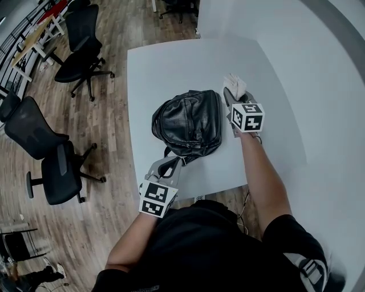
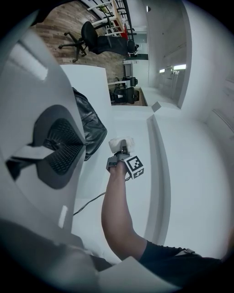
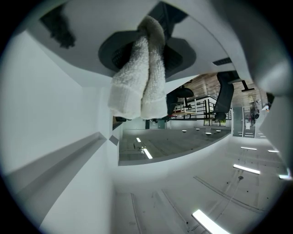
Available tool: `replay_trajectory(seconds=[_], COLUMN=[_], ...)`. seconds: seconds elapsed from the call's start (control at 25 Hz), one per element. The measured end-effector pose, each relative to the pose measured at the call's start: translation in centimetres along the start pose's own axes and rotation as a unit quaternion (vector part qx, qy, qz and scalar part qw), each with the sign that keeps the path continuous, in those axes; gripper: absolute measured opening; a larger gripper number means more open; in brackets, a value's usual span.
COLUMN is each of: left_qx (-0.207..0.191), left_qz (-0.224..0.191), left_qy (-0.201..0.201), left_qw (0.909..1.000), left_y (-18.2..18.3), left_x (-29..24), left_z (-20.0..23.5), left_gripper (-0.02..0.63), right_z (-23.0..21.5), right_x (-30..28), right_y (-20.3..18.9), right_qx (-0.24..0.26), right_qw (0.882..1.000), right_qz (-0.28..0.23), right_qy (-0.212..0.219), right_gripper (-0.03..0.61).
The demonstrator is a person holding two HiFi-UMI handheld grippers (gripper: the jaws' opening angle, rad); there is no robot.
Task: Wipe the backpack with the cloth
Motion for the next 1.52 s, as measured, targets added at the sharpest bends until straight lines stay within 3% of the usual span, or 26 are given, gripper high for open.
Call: replay_trajectory(seconds=[0.32,0.72,1.16,1.52], left_qx=[0.004,0.024,0.042,0.064], left_qz=[-0.007,-0.001,0.012,0.022], left_qy=[0.009,0.029,0.074,0.119], left_qw=[0.9999,0.9993,0.9963,0.9906], left_y=[-0.3,-1.9,-3.9,-5.3], left_x=[1.3,3.7,6.7,8.9], left_z=[0.7,3.7,7.6,10.5], left_gripper=[0.006,0.006,0.006,0.006], right_z=[2.6,11.9,20.8,24.3], right_x=[0.6,-2.9,-8.1,-11.8], right_y=[0.3,-2.9,-5.6,-6.2], right_qx=[0.000,-0.012,-0.010,-0.008], right_qw=[1.000,0.996,0.985,0.978], right_qz=[-0.008,0.022,0.060,0.072], right_qy=[0.013,0.083,0.161,0.196], right_gripper=[0.107,0.107,0.107,0.107])
Point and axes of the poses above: the fingertips, and each gripper's own axes: x backward along the fingers, z to its left, y out of its top, the point moved 4 cm from there along x, backward along the fingers, and after that the axes turned 5 degrees about y, right-handed, at the moved point
